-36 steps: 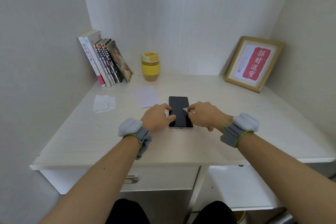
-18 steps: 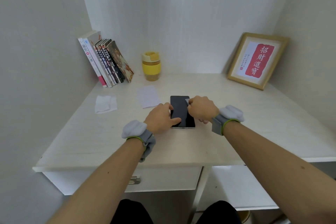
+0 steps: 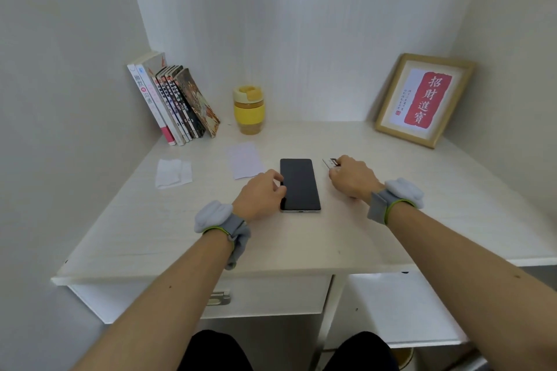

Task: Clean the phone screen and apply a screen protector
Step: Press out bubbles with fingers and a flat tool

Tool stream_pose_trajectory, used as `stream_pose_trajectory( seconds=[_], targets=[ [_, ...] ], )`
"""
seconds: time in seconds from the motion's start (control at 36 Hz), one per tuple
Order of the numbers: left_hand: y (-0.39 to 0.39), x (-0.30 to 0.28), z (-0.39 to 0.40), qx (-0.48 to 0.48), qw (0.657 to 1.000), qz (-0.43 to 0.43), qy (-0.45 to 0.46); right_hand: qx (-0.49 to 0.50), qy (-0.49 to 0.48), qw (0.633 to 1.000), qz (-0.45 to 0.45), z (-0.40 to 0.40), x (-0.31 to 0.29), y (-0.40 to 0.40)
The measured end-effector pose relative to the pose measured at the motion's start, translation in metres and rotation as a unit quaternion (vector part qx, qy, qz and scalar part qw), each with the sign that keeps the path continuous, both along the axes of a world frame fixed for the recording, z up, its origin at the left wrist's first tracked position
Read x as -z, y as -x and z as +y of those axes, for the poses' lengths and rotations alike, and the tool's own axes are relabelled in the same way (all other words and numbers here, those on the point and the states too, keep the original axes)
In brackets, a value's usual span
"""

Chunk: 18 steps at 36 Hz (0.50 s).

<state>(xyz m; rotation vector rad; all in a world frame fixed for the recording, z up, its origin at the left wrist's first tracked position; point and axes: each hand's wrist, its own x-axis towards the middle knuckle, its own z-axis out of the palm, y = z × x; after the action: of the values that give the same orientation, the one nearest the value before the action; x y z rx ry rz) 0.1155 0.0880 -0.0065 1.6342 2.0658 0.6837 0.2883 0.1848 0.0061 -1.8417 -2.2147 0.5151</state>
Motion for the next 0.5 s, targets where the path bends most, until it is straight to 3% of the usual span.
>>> stream_pose_trajectory(
  seconds=[0.14, 0.31, 0.5],
  targets=[
    [0.0, 0.003, -0.001, -0.049, 0.999, 0.001, -0.011, 0.042, -0.077, 0.994, -0.07, -0.002, 0.004, -0.011],
    [-0.003, 0.006, 0.001, -0.069, 0.997, 0.017, -0.003, -0.017, -0.136, 0.983, -0.121, -0.001, 0.013, -0.017],
    [-0.003, 0.008, 0.003, -0.09, 0.995, 0.041, -0.009, -0.022, -0.123, 0.985, -0.118, -0.001, 0.02, -0.015]
  ],
)
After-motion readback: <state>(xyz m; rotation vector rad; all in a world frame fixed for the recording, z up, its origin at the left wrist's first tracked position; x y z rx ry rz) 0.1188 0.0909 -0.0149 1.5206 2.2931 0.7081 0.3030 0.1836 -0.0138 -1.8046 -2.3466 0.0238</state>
